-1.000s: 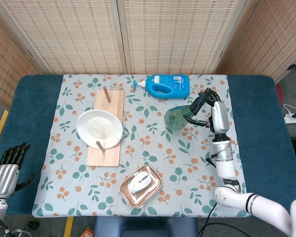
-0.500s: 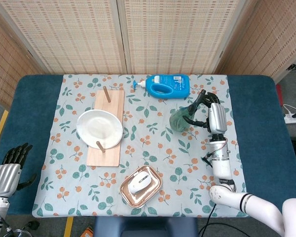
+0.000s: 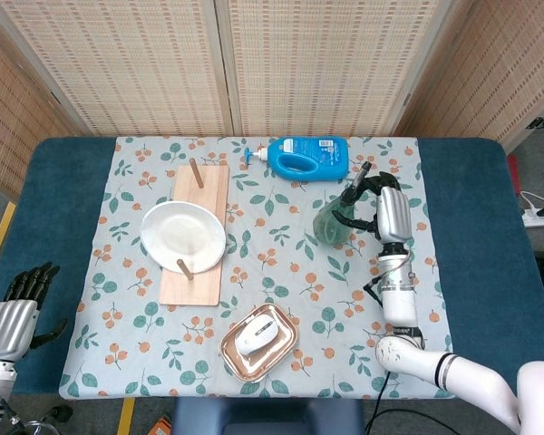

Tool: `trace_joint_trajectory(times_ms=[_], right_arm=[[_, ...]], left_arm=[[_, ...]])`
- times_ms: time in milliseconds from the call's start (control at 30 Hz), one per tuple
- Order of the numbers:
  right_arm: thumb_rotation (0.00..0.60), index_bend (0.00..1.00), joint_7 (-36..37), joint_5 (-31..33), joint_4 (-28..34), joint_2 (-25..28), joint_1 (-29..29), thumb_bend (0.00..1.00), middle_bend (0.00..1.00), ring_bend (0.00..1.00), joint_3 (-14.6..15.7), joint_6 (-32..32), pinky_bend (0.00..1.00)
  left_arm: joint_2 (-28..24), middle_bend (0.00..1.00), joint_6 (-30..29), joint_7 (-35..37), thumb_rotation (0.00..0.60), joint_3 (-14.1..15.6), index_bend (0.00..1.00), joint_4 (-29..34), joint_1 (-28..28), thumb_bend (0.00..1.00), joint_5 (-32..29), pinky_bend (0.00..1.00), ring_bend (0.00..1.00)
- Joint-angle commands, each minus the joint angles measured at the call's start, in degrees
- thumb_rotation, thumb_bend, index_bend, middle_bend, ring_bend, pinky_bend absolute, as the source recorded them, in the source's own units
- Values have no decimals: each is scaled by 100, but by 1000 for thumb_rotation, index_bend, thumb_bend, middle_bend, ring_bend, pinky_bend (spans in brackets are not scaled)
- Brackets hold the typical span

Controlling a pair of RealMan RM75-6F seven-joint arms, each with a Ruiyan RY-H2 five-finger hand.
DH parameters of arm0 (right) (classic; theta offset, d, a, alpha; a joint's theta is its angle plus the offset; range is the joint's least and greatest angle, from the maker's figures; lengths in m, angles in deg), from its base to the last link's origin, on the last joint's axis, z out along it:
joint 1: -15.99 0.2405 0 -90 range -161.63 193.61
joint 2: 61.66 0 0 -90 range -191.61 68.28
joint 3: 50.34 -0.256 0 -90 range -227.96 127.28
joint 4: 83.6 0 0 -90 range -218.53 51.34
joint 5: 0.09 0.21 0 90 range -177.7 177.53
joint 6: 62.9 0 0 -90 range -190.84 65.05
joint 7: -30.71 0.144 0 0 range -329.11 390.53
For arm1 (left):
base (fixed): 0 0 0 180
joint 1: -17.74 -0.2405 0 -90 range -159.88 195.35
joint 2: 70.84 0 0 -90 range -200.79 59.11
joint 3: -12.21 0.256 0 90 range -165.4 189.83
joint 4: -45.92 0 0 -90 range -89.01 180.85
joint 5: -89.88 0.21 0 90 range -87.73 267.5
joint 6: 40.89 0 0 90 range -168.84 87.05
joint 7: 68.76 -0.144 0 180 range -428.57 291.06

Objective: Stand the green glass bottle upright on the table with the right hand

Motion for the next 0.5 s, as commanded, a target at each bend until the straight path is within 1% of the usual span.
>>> trace_joint_trajectory(times_ms=[33, 167, 500], right_arm=[[600, 763, -78, 62, 130, 71, 10, 118, 562, 304, -48, 68, 166], [600, 764, -114, 199, 212, 101, 3, 118, 561, 304, -105, 123, 166], [600, 764, -504, 675, 395, 159, 52, 123, 561, 308, -253, 220, 166]], left_arm=[[4, 0, 2, -2, 600, 3, 0, -5, 3, 285, 5, 0, 0], [6, 0, 5, 3, 600, 8, 0, -12, 4, 285, 7, 0, 0], [2, 0, 14, -4, 600, 23, 0, -10, 17, 286, 31, 0, 0]])
